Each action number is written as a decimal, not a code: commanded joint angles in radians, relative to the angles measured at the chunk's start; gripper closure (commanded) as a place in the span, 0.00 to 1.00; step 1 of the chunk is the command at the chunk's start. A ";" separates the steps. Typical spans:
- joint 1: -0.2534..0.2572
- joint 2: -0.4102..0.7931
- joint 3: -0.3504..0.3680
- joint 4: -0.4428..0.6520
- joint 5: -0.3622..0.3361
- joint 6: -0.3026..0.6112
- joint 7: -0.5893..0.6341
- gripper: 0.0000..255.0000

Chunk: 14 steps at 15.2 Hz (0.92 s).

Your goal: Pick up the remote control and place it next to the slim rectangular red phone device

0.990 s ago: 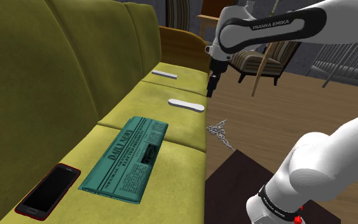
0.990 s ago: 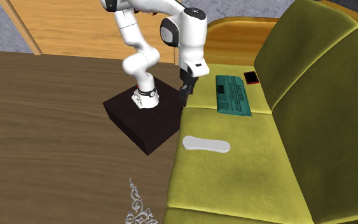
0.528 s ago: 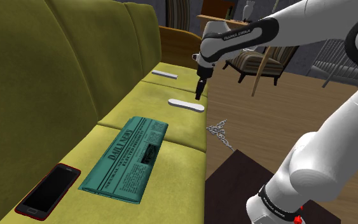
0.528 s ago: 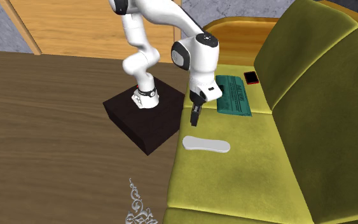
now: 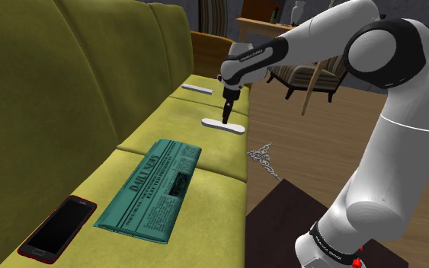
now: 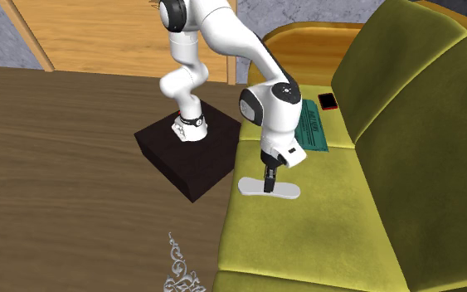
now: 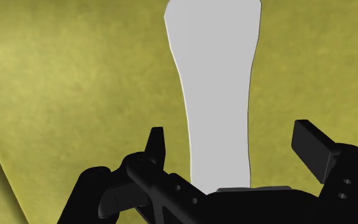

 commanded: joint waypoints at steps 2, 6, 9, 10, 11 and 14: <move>-0.002 0.036 0.005 -0.001 0.012 0.036 -0.010 0.00; -0.005 0.065 0.008 -0.019 0.022 0.083 -0.017 0.00; -0.005 0.069 0.008 -0.021 0.024 0.089 -0.018 0.00; -0.005 0.069 0.008 -0.021 0.024 0.089 -0.018 0.00; -0.005 0.069 0.008 -0.021 0.024 0.089 -0.018 0.00; -0.005 0.069 0.008 -0.021 0.024 0.089 -0.018 0.00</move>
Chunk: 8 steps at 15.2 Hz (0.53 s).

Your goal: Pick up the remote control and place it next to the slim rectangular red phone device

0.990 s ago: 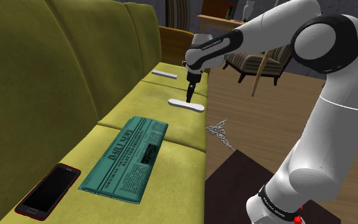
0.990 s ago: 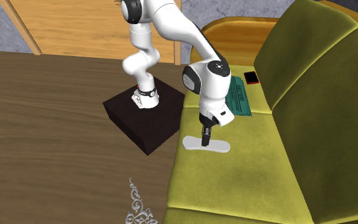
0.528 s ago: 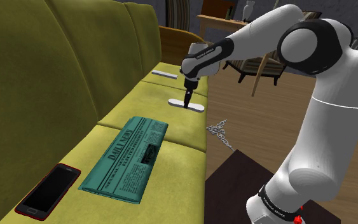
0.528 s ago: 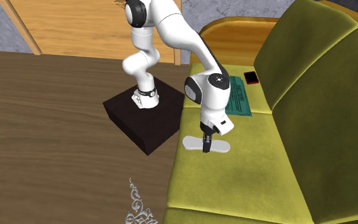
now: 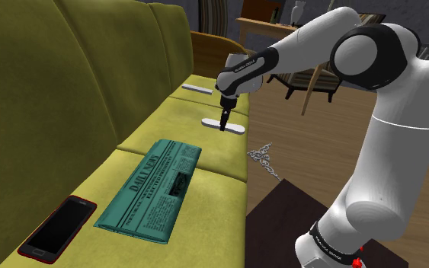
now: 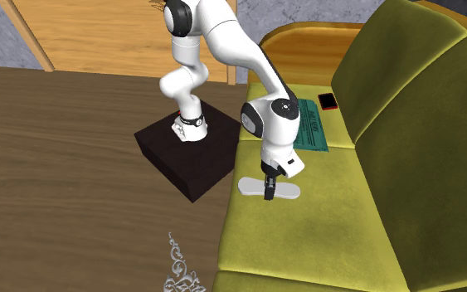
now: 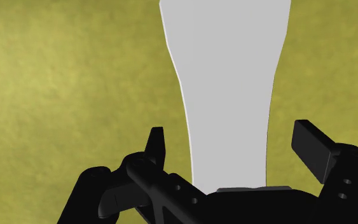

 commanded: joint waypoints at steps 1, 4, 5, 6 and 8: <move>0.000 0.000 0.000 0.000 0.000 0.000 0.000 0.00; 0.000 0.000 0.000 0.000 0.000 0.000 0.000 1.00; 0.000 0.000 0.000 0.000 0.000 0.000 0.000 1.00; 0.000 0.000 0.000 0.000 0.000 0.000 0.000 1.00; 0.000 0.000 0.000 0.000 0.000 0.000 0.000 1.00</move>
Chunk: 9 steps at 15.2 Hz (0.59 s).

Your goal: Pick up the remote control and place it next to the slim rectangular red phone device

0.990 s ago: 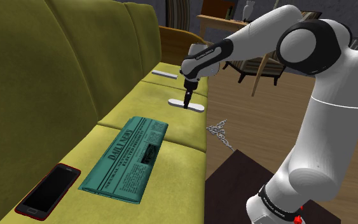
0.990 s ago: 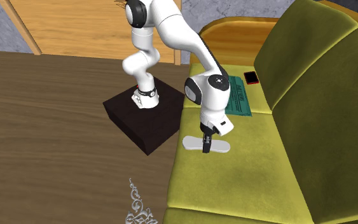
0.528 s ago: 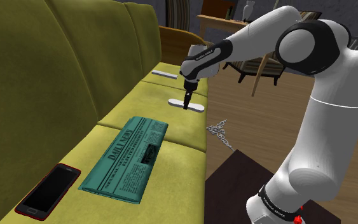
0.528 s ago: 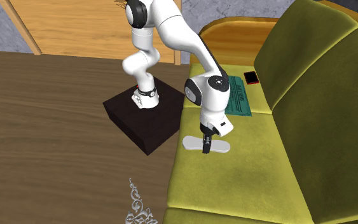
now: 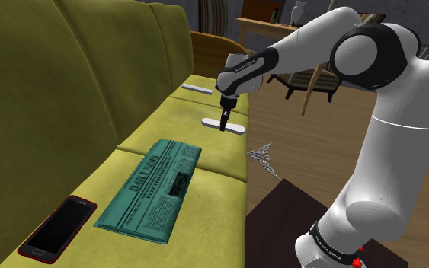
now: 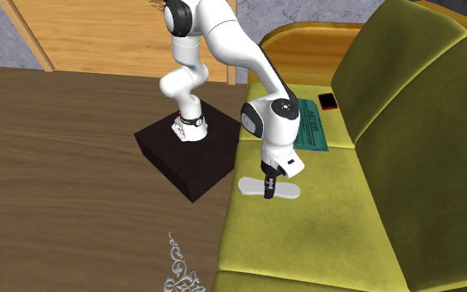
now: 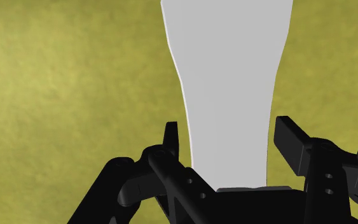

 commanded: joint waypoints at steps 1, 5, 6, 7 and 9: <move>0.000 0.000 0.000 0.000 0.000 0.000 0.000 1.00; 0.001 -0.015 -0.002 0.009 -0.005 -0.023 0.003 1.00; 0.002 -0.022 -0.003 0.014 -0.008 -0.035 0.005 1.00; 0.003 -0.029 -0.003 0.019 -0.010 -0.047 0.006 1.00; 0.004 -0.043 -0.005 0.030 -0.015 -0.071 0.009 1.00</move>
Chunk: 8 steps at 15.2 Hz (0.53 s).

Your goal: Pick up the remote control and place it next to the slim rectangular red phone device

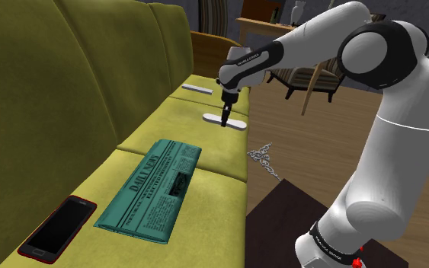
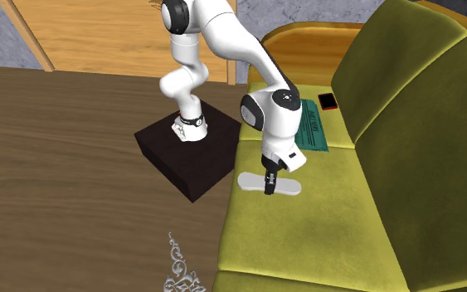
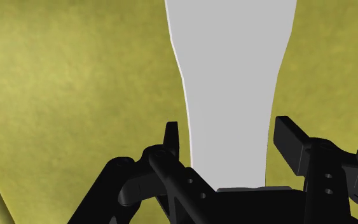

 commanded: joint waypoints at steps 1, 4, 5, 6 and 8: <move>0.002 -0.011 -0.001 0.016 -0.004 -0.026 0.004 1.00; 0.003 -0.029 -0.002 0.034 -0.010 -0.063 0.007 1.00; 0.003 -0.035 -0.003 0.041 -0.012 -0.075 0.009 1.00; 0.004 -0.041 -0.003 0.048 -0.014 -0.087 0.010 1.00; 0.004 -0.051 -0.004 0.062 -0.017 -0.111 0.012 1.00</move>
